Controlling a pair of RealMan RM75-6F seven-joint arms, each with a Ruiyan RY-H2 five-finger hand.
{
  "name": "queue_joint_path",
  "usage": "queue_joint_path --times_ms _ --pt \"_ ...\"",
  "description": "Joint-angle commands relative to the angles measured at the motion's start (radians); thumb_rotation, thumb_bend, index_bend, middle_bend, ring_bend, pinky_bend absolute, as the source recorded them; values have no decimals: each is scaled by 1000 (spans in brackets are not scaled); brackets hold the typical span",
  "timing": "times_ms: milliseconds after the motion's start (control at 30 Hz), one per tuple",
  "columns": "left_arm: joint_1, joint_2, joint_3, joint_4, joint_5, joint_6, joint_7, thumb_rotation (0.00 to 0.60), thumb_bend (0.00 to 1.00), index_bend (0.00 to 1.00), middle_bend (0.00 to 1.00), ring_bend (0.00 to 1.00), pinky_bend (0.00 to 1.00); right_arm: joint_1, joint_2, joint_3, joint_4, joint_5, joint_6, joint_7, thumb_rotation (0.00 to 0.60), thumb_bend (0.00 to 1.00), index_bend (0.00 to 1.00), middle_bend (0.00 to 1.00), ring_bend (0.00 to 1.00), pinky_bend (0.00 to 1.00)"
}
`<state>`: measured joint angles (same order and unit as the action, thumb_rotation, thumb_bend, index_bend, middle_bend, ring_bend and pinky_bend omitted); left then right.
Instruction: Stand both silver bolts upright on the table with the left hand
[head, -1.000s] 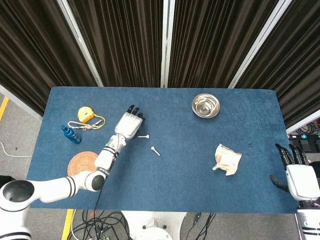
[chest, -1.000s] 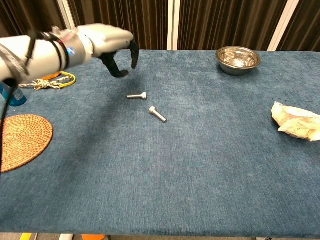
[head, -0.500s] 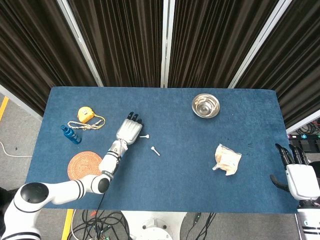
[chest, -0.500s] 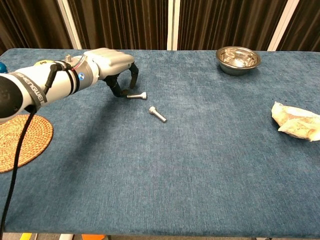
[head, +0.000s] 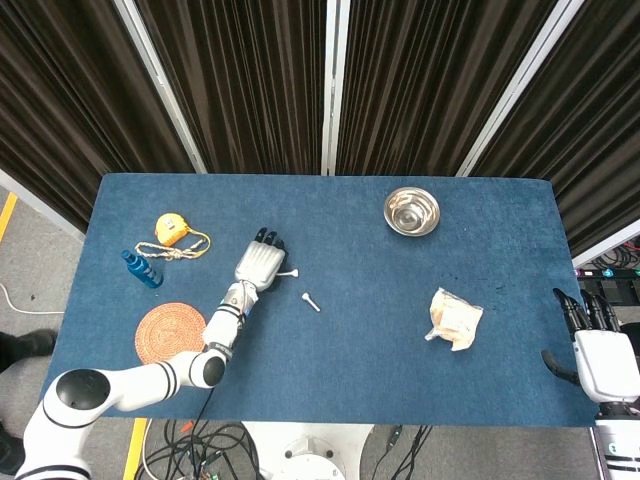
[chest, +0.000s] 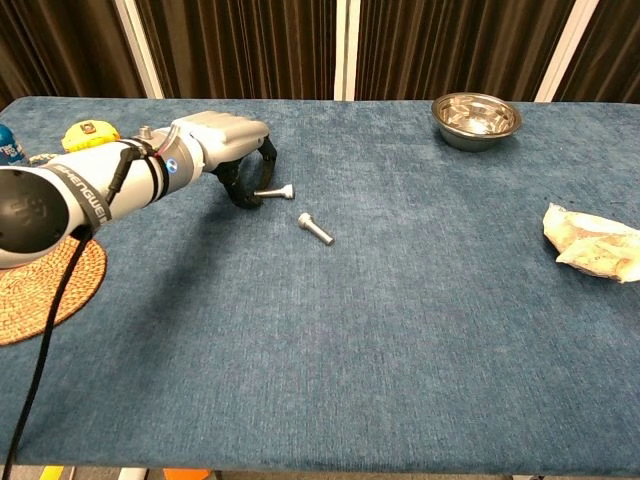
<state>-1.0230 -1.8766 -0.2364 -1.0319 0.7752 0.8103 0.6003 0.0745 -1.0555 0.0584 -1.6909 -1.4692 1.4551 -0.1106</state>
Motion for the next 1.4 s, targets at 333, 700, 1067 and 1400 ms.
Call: queue_joint_path --times_ms 333,700,1067,1400 --pt "2 -30 -10 42 4 -4 -21 600 399 537 235 61 43 -6 2 -2 -6 -2 8 -6 600 150 66 175 0 8" --pt "-1 14 -26 -1 41 25 -16 600 428 539 238 61 41 -13 5 -2 -6 -6 19 -2 600 150 68 178 0 8" --pt "-41 71 -4 -39 29 56 152 600 428 539 238 61 39 -20 2 -4 7 -4 24 15 600 150 70 180 0 8" --pt "-91 87 46 -23 -38 90 413 600 428 539 238 61 39 -26 1 -3 19 4 24 33 600 150 72 181 0 8"
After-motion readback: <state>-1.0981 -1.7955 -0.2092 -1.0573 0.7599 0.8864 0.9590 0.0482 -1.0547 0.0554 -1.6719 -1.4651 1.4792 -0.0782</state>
